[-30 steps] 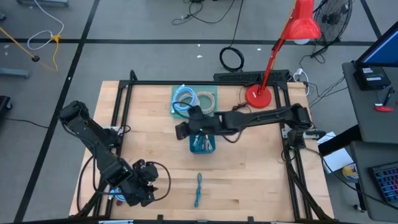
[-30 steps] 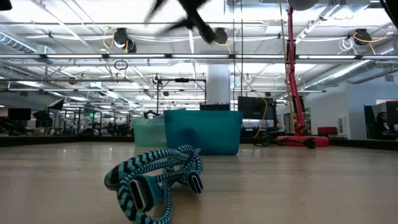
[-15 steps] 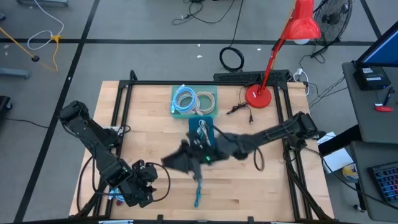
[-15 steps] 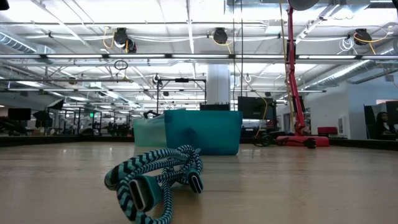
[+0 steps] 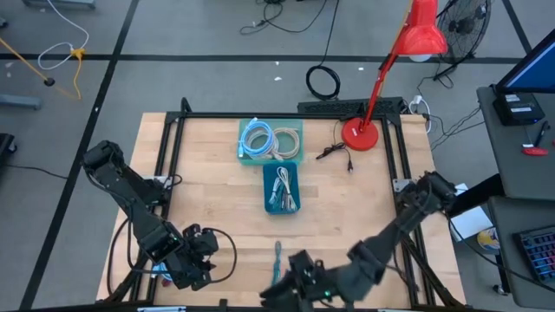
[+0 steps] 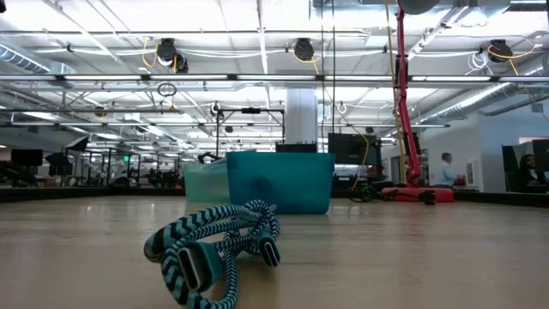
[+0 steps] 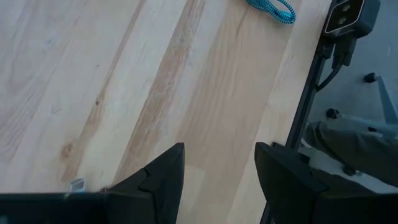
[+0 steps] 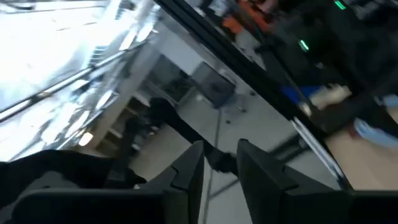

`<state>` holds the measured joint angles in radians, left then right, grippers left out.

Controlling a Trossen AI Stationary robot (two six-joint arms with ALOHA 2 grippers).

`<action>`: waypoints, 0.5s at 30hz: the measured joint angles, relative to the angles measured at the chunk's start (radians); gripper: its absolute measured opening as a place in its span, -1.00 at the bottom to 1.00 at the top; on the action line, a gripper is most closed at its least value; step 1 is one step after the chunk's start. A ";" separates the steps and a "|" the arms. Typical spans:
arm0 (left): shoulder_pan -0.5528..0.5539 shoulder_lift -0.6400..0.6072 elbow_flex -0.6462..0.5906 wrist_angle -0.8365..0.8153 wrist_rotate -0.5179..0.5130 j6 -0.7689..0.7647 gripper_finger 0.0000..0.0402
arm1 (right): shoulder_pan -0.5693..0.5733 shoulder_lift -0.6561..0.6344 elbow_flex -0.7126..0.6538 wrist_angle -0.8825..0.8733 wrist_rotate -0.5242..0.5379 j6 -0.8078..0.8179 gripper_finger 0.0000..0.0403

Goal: Pick & Place USB Port
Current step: Put the blue charger cable into the blue bin

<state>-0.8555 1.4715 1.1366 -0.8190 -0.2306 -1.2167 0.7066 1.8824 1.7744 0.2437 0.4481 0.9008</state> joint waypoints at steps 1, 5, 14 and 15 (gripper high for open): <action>0.000 0.000 0.000 0.000 0.003 0.003 -0.02 | 0.014 0.000 0.000 -0.028 0.025 0.030 -0.58; 0.000 0.000 0.000 0.000 0.005 0.008 -0.02 | 0.051 0.000 0.000 -0.237 0.078 0.195 -0.61; 0.000 0.000 0.000 -0.001 0.046 -0.004 -0.02 | 0.019 0.003 0.000 -0.786 0.040 0.509 -0.63; 0.000 0.000 0.000 -0.004 0.062 -0.011 -0.02 | 0.013 0.003 0.000 -0.847 0.030 0.530 -0.63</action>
<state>-0.8551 1.4715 1.1366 -0.8234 -0.1683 -1.2276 0.7198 1.8858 1.7748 -0.6032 0.4782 1.4313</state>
